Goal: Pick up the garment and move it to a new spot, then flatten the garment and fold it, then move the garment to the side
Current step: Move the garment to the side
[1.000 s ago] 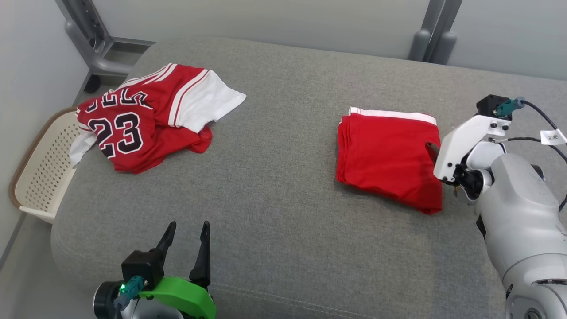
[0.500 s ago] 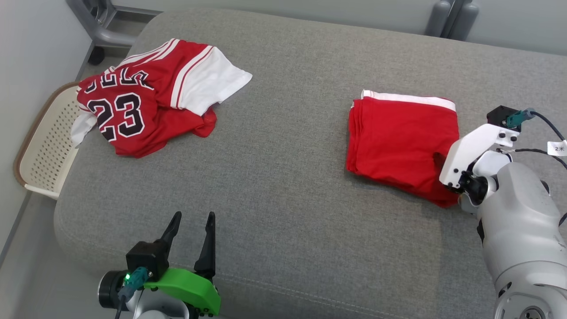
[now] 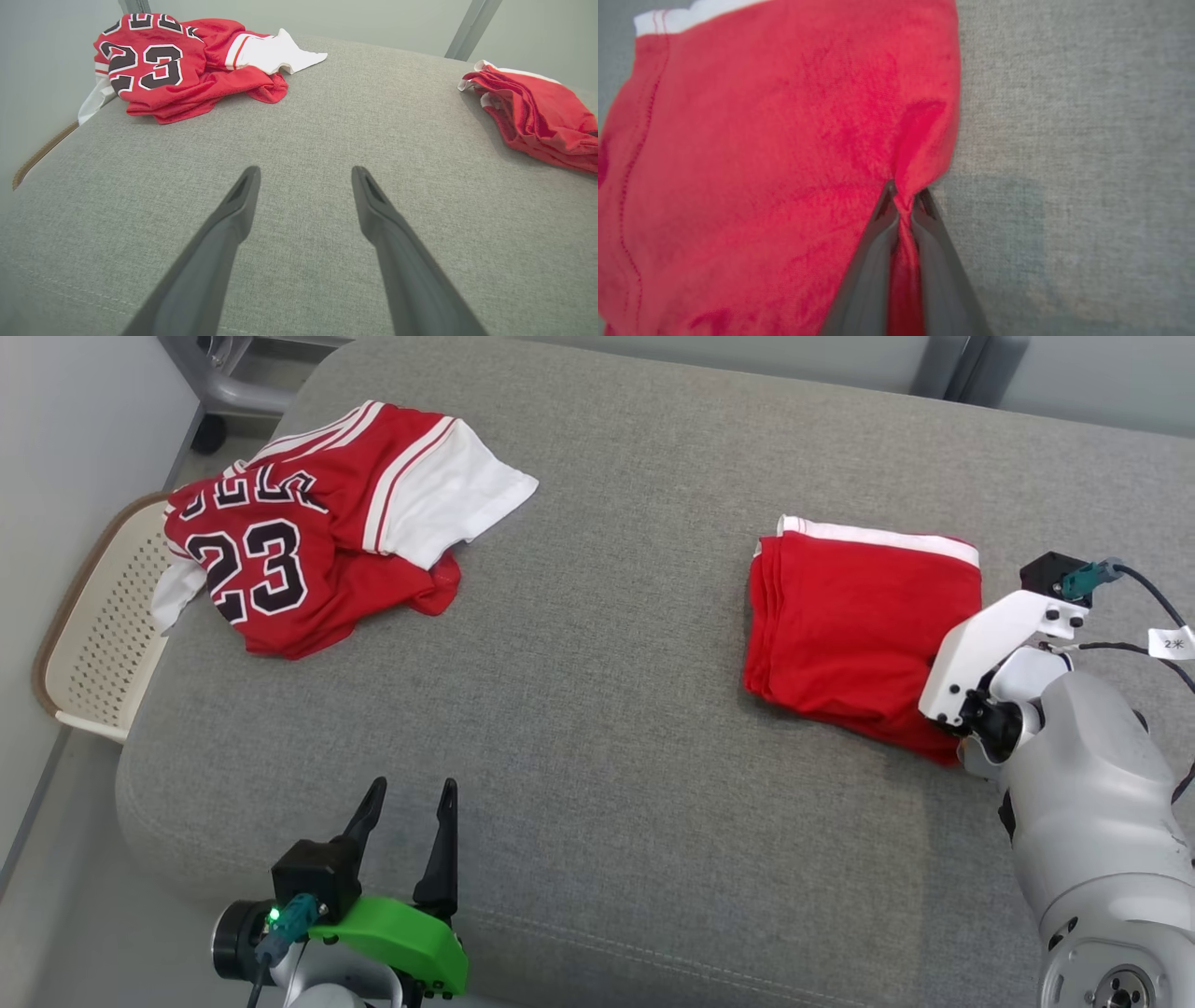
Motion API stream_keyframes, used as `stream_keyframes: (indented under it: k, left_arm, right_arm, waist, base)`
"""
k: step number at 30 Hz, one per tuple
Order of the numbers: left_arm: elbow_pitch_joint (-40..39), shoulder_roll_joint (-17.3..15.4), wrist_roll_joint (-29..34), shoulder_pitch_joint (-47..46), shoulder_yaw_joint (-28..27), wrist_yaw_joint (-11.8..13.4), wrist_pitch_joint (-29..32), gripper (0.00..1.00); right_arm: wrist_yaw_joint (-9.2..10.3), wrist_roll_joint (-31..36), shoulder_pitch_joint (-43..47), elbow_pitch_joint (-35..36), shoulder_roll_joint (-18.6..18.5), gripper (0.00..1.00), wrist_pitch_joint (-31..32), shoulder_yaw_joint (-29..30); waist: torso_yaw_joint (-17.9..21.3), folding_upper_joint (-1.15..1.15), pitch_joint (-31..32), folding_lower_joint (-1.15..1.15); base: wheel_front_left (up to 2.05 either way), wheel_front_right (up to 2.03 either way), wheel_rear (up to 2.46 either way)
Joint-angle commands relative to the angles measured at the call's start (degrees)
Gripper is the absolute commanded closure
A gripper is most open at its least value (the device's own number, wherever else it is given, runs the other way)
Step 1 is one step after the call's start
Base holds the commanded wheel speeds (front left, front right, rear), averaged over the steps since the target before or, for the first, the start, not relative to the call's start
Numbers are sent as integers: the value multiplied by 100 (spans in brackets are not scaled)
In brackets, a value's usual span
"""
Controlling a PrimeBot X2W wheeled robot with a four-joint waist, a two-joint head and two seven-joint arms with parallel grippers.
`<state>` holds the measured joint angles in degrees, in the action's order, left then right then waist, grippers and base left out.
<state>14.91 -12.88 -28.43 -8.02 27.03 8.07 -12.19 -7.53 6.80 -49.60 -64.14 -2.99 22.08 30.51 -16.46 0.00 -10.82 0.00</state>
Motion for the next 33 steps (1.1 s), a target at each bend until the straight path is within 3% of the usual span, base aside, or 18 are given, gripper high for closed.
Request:
stream_keyframes:
  k: [1,9,20,27,33]
  left_arm:
    - [8,6,14,-76,11,-8,-16,0]
    - [-146,-99,96,-160,36,41,-8,0]
    - [-619,-302,342,-463,102,119,77,0]
    - [-946,-385,584,-752,323,56,245,0]
    - [-1394,-476,825,-948,544,26,473,0]
  right_arm:
    - [8,65,80,-113,15,100,-9,-40]
    - [10,341,-105,-13,-18,100,-173,-425]
    - [9,396,-476,353,-241,100,-280,-1020]
    - [9,355,-663,403,-805,100,-303,-1601]
    - [9,174,-881,396,-1405,100,-457,-2125]
  waist:
    - [71,0,46,0]
    - [625,0,11,0]
    - [1727,0,-474,0]
    - [2119,0,-879,0]
    - [2207,0,-1241,0]
  base:
    - [0,0,0]
    - [0,0,0]
    - [0,0,0]
    - [0,0,0]
    - [0,0,0]
